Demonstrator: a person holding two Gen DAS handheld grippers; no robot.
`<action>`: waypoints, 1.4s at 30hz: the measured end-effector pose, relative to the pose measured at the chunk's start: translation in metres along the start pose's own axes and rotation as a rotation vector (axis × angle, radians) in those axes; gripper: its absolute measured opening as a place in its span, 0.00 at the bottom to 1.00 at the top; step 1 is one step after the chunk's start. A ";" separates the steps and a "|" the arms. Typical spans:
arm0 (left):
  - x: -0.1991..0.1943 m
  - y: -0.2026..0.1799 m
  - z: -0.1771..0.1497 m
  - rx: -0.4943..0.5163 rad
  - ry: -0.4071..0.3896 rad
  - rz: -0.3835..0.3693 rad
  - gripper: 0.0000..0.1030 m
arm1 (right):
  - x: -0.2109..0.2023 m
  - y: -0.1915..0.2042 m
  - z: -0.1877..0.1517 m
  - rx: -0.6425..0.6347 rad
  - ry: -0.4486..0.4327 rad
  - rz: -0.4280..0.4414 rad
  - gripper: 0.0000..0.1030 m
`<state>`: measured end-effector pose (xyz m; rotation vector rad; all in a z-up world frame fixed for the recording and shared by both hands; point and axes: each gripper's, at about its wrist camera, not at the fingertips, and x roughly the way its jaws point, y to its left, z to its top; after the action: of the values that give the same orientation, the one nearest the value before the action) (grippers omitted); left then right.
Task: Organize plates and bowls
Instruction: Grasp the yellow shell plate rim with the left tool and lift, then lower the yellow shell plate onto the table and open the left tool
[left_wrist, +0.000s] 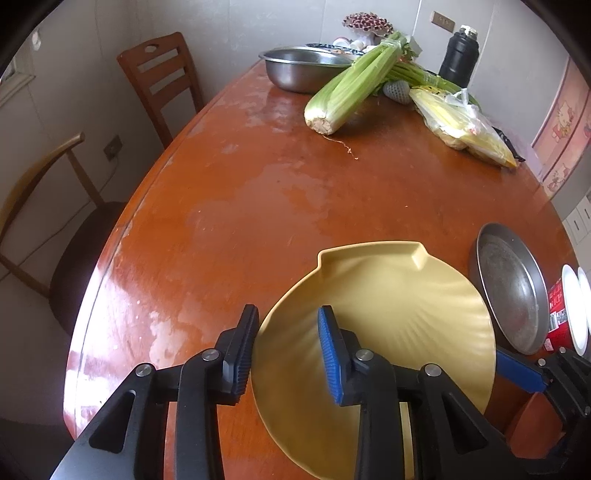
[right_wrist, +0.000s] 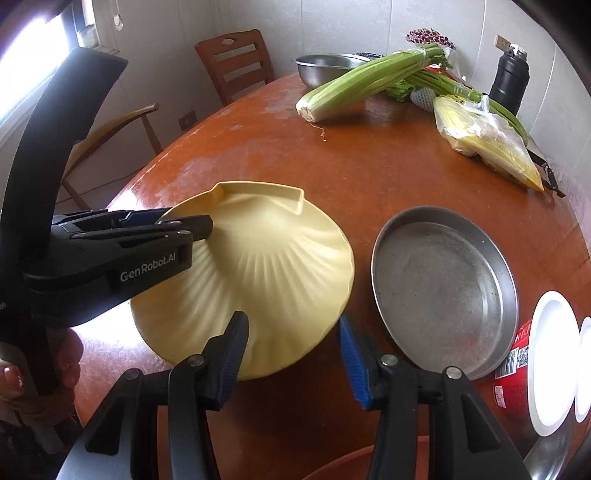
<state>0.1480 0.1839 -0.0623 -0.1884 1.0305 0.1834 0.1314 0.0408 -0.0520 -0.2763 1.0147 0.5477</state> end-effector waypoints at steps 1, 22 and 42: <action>0.000 0.000 0.000 0.000 -0.002 -0.005 0.35 | 0.000 0.000 0.000 0.002 0.001 -0.002 0.49; -0.069 -0.009 -0.015 -0.001 -0.117 -0.026 0.54 | -0.046 -0.022 -0.015 0.080 -0.097 0.019 0.52; -0.112 -0.096 -0.070 0.164 -0.120 -0.111 0.55 | -0.126 -0.057 -0.090 0.130 -0.195 0.041 0.59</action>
<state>0.0565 0.0670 0.0060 -0.0843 0.9079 0.0090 0.0459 -0.0865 0.0090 -0.0849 0.8640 0.5327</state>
